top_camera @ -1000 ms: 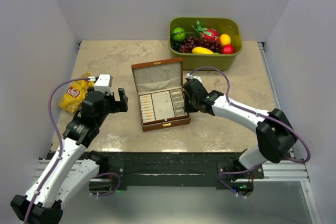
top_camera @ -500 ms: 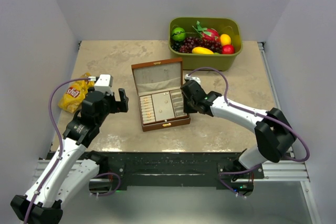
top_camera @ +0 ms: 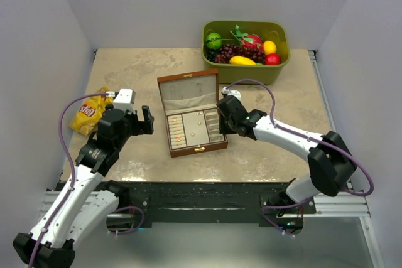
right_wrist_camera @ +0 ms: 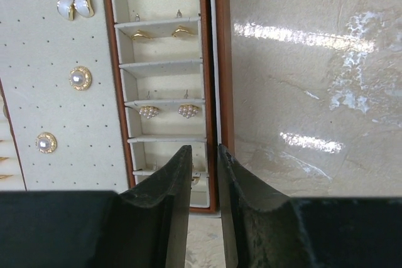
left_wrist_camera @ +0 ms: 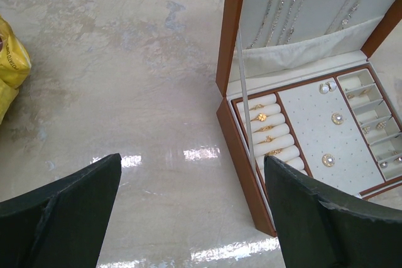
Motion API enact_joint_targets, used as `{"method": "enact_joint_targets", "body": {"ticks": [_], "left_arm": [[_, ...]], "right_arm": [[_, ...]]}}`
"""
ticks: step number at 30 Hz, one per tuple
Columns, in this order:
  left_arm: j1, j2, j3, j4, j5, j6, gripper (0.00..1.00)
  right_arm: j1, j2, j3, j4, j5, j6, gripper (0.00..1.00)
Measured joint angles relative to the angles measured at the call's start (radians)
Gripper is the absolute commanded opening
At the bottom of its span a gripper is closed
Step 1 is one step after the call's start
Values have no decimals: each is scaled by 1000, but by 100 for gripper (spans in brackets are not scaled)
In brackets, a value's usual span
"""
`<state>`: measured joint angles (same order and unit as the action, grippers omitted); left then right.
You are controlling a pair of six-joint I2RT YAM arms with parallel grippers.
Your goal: Organize the mixed jewelry
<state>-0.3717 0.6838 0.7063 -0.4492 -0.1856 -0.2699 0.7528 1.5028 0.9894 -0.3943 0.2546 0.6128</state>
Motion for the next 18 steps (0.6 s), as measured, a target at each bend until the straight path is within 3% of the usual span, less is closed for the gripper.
{"method": "enact_joint_targets", "body": {"ticks": [18], "left_arm": [[4, 3, 0, 0, 0, 0, 100]], "right_arm": [[0, -153, -82, 85, -14, 44, 35]]}}
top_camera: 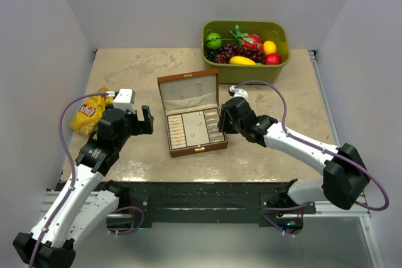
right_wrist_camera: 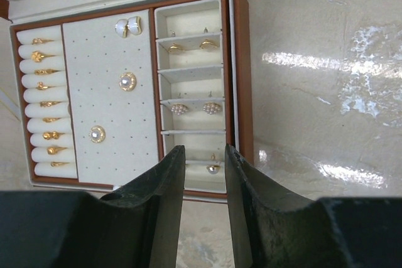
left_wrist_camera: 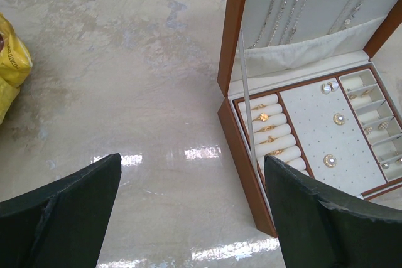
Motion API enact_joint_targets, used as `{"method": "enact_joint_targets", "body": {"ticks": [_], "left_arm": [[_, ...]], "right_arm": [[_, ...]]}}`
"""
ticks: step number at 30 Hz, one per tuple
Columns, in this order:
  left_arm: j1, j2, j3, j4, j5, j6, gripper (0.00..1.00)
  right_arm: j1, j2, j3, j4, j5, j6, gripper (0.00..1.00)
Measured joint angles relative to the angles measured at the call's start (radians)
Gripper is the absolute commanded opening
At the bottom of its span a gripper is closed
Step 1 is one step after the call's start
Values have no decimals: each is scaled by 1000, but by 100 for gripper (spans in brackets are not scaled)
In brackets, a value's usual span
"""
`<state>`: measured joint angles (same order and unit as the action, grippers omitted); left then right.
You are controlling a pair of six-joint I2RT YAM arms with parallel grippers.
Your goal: Organize the mixed jewelry
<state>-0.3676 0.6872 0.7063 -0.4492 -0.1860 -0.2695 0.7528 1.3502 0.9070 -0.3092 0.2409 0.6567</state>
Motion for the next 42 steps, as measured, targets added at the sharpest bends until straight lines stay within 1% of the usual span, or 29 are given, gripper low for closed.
{"method": "enact_joint_targets", "body": {"ticks": [3, 5, 10, 11, 18, 26, 42], "left_arm": [[0, 2, 0, 0, 0, 0, 100], [0, 3, 0, 0, 0, 0, 100], [0, 3, 0, 0, 0, 0, 100], [0, 3, 0, 0, 0, 0, 100], [0, 3, 0, 0, 0, 0, 99], [0, 3, 0, 0, 0, 0, 99], [0, 3, 0, 0, 0, 0, 100]], "right_arm": [[0, 0, -9, 31, -27, 5, 34], [0, 3, -12, 46, -42, 7, 30], [10, 45, -14, 94, -82, 15, 26], [14, 55, -14, 100, -86, 16, 23], [50, 89, -14, 103, -102, 19, 15], [78, 114, -14, 95, -93, 24, 13], [86, 157, -2, 90, -66, 25, 11]]}}
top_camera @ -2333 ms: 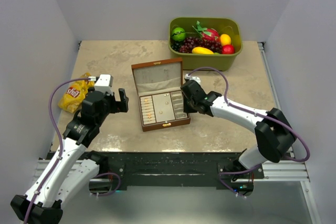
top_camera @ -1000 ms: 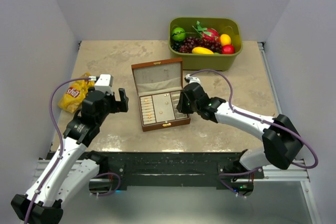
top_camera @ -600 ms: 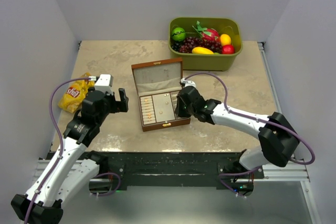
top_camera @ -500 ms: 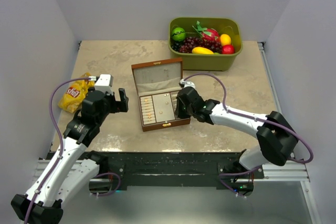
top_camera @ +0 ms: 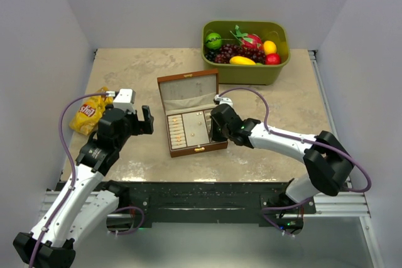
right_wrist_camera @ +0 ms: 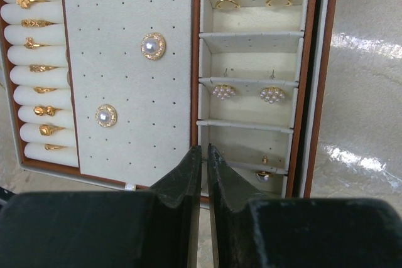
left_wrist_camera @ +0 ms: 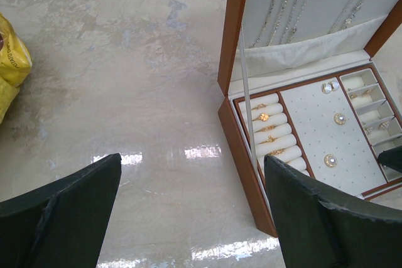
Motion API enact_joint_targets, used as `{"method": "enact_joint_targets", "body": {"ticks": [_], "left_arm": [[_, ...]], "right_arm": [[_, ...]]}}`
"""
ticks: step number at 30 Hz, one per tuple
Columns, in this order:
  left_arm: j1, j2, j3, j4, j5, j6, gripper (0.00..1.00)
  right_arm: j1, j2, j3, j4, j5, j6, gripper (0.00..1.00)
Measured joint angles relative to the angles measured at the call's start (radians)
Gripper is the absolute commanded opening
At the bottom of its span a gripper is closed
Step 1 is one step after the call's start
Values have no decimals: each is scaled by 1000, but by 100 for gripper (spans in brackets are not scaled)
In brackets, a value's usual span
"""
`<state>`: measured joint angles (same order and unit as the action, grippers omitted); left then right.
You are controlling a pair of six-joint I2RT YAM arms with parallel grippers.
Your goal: Organize the mixed jewelry
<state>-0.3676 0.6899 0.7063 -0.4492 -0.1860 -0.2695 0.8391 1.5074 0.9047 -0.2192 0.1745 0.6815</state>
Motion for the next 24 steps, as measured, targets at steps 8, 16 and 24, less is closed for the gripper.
{"method": "enact_joint_targets", "body": {"ticks": [8, 16, 24], "left_arm": [[0, 0, 0, 0, 0, 0, 99], [0, 0, 0, 0, 0, 0, 100], [0, 0, 0, 0, 0, 0, 99]], "right_arm": [[6, 0, 6, -18, 18, 0, 12], [6, -24, 10, -24, 14, -11, 18], [7, -124, 10, -28, 29, -12, 30]]}}
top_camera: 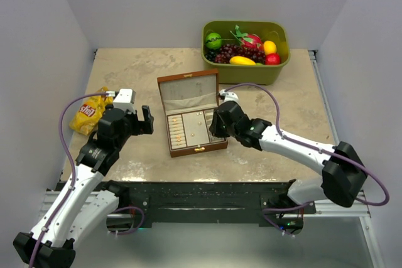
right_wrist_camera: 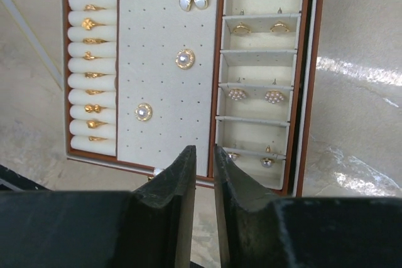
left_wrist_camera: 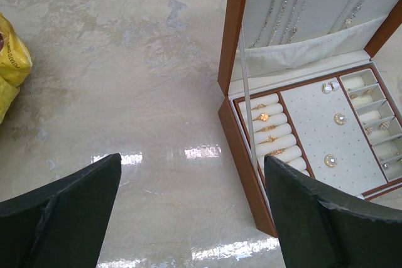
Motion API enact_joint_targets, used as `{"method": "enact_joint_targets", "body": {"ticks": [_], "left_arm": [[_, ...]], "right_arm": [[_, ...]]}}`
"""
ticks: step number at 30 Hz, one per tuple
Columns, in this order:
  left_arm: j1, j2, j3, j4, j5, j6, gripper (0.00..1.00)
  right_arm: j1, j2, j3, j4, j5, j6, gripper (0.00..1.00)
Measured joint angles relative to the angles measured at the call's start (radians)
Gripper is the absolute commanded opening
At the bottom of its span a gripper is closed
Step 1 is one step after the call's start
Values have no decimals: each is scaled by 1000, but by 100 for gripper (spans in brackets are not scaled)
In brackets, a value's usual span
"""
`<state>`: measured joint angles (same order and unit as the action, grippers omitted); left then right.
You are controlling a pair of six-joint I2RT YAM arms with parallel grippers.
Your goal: Organize the mixed jewelry
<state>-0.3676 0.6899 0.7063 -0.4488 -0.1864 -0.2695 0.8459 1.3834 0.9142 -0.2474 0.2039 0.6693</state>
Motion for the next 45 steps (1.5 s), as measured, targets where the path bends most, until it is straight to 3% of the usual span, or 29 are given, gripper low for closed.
{"method": "enact_joint_targets", "body": {"ticks": [2, 3, 6, 7, 10, 12, 17, 24, 35, 45], "left_arm": [[0, 0, 0, 0, 0, 0, 100], [0, 0, 0, 0, 0, 0, 100], [0, -3, 0, 0, 0, 1, 100], [0, -6, 0, 0, 2, 2, 99], [0, -21, 0, 0, 17, 5, 99], [0, -33, 0, 0, 26, 11, 100], [1, -36, 0, 0, 34, 21, 99], [1, -32, 0, -8, 0, 19, 99], [1, -88, 0, -10, -61, 18, 100], [1, -79, 0, -10, -57, 18, 100]], "right_arm": [[0, -26, 0, 0, 19, 5, 41], [0, -43, 0, 0, 34, 11, 56], [0, -128, -40, 3, 99, 62, 69], [1, -175, -72, 8, 119, 80, 79], [1, -320, -168, 16, 165, 119, 93], [1, -396, -205, 14, 191, 136, 99], [1, -433, -208, -9, 227, 142, 99], [-6, -344, -145, -78, 311, 91, 99], [-193, -19, 322, -73, 227, -71, 99], [-206, 336, 690, -82, 193, -162, 99]]}}
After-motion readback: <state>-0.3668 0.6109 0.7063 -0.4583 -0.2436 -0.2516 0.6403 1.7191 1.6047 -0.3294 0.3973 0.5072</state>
